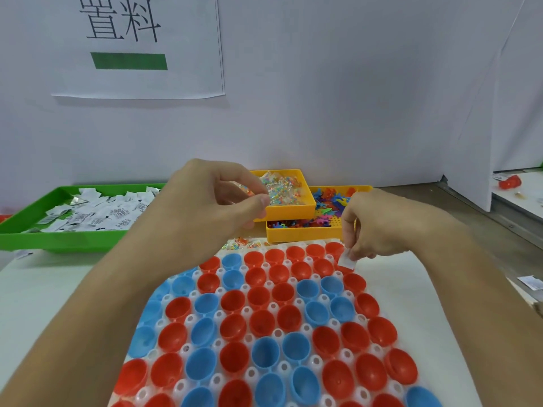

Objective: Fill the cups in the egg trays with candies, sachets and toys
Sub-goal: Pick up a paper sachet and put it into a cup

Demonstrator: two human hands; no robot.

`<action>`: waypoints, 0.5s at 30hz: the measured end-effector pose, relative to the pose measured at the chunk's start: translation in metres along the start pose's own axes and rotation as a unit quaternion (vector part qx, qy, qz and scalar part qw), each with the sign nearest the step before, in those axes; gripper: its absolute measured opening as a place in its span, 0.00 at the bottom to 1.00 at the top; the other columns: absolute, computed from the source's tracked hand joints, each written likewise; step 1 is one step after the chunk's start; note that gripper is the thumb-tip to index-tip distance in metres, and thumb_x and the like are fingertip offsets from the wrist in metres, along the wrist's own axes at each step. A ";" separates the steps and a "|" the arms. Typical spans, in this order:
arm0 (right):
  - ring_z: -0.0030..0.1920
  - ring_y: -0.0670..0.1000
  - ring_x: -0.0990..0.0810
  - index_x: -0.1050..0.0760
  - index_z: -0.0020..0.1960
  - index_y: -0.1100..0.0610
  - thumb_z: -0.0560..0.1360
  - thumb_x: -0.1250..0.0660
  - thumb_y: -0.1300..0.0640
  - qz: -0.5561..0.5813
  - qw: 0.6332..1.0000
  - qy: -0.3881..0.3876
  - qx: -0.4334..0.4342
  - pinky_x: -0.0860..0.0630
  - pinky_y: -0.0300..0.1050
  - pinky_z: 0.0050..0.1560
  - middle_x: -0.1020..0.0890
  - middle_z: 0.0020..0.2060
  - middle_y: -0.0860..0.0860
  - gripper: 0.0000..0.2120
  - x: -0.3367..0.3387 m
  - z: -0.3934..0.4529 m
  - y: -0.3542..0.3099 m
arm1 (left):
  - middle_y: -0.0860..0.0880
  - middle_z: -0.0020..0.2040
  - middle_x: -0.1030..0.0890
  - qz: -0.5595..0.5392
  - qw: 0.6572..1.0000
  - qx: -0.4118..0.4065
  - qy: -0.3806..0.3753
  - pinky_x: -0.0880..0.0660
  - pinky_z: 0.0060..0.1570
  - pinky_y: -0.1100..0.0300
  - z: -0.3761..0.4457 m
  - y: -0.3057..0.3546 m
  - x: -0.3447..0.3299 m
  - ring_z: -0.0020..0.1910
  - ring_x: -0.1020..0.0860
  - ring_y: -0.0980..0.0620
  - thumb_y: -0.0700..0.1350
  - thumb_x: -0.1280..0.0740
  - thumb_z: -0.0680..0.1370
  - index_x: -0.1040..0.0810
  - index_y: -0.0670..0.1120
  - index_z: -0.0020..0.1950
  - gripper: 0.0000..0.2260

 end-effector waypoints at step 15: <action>0.33 0.43 0.19 0.20 0.36 0.52 0.71 0.22 0.59 0.012 1.000 0.000 0.013 0.27 0.36 0.33 0.19 0.31 0.46 0.09 -0.001 -0.001 -0.009 | 0.54 0.37 0.14 0.007 1.000 0.001 -0.002 0.27 0.32 0.73 0.000 -0.001 0.000 0.35 0.17 0.58 0.49 0.30 0.75 0.17 0.53 0.45 0.03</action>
Point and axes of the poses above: each hand's wrist, its own z-axis towards the middle knuckle, its own x-axis out of the back of the hand, y = z × x, the point moved 5 cm from there along z, towards the middle knuckle
